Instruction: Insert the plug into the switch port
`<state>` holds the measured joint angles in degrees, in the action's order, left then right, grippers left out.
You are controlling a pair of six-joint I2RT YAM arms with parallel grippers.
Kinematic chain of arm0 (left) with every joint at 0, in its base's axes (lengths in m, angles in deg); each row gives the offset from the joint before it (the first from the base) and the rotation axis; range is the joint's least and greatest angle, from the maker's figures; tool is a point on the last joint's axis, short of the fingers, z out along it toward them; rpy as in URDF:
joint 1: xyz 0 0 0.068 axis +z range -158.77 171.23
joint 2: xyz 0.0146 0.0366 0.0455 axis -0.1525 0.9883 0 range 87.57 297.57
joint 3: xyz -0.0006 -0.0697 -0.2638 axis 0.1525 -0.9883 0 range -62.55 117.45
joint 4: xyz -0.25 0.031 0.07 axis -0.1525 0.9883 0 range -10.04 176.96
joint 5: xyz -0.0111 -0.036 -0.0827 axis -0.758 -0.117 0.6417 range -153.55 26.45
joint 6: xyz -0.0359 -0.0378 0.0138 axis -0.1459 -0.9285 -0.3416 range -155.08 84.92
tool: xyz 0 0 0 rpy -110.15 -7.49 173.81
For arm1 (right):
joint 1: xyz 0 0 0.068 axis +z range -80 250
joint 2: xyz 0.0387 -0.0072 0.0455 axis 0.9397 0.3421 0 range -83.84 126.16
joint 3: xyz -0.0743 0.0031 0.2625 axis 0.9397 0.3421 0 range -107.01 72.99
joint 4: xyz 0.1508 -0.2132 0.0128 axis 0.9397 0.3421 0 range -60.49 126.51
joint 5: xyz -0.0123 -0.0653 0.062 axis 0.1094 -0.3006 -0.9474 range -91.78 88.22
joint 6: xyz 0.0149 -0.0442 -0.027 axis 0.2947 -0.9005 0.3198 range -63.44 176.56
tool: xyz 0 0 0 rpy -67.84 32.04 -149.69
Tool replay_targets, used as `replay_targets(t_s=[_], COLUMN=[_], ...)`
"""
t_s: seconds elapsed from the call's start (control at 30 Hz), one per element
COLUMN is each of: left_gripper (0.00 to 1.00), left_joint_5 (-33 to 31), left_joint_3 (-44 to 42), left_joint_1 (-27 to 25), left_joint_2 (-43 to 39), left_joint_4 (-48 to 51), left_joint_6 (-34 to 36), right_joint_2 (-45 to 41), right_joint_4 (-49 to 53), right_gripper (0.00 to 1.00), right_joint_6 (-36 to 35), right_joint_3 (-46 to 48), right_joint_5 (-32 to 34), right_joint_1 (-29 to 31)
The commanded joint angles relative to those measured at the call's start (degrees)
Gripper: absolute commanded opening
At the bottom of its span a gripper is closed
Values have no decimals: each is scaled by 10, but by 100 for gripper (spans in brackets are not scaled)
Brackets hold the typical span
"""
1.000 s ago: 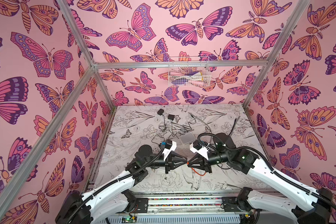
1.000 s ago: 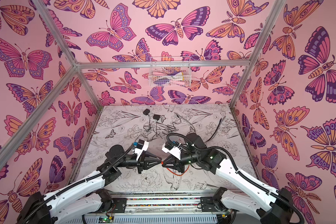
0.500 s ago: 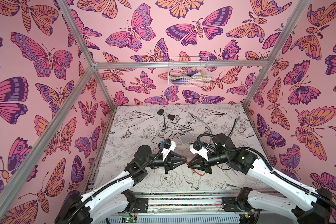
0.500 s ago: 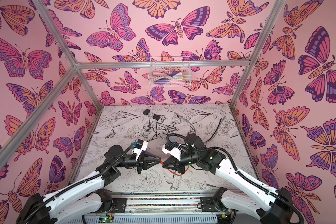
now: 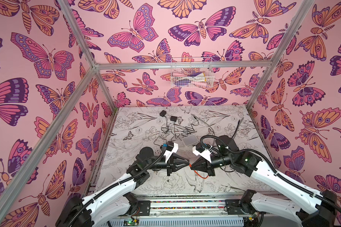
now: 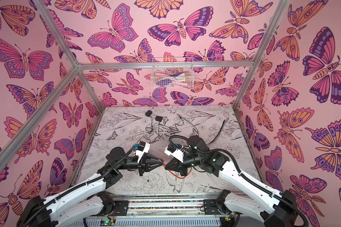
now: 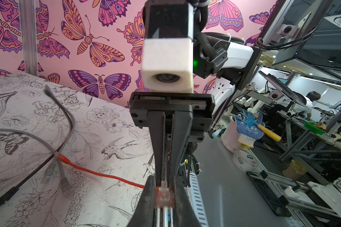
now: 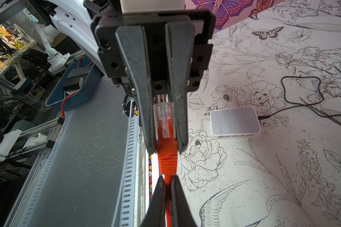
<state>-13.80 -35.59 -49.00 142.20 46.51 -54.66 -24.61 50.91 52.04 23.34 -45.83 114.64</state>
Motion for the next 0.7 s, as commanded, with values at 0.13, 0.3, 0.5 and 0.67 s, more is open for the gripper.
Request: replay_targets(t_s=[0.13,0.3,0.5,0.67], left_gripper=[0,0,0,0], left_joint_5=[6,12,12,11], left_joint_3=[-13,-9,-10,-9], left_joint_1=[3,3,3,3], left_joint_2=[-2,12,14,12], left_joint_4=[-17,-24,-29,-29], left_joint_6=[5,2,-2,-2], right_joint_2=[4,7,6,7], right_joint_4=[-33,-27,-35,-43], right_gripper=[13,13,16,18], right_joint_6=[4,5,7,10], right_joint_3=[2,-3,-1,1], right_joint_5=[-18,-18,-17,-19], right_joint_1=[-3,-3,-3,-3])
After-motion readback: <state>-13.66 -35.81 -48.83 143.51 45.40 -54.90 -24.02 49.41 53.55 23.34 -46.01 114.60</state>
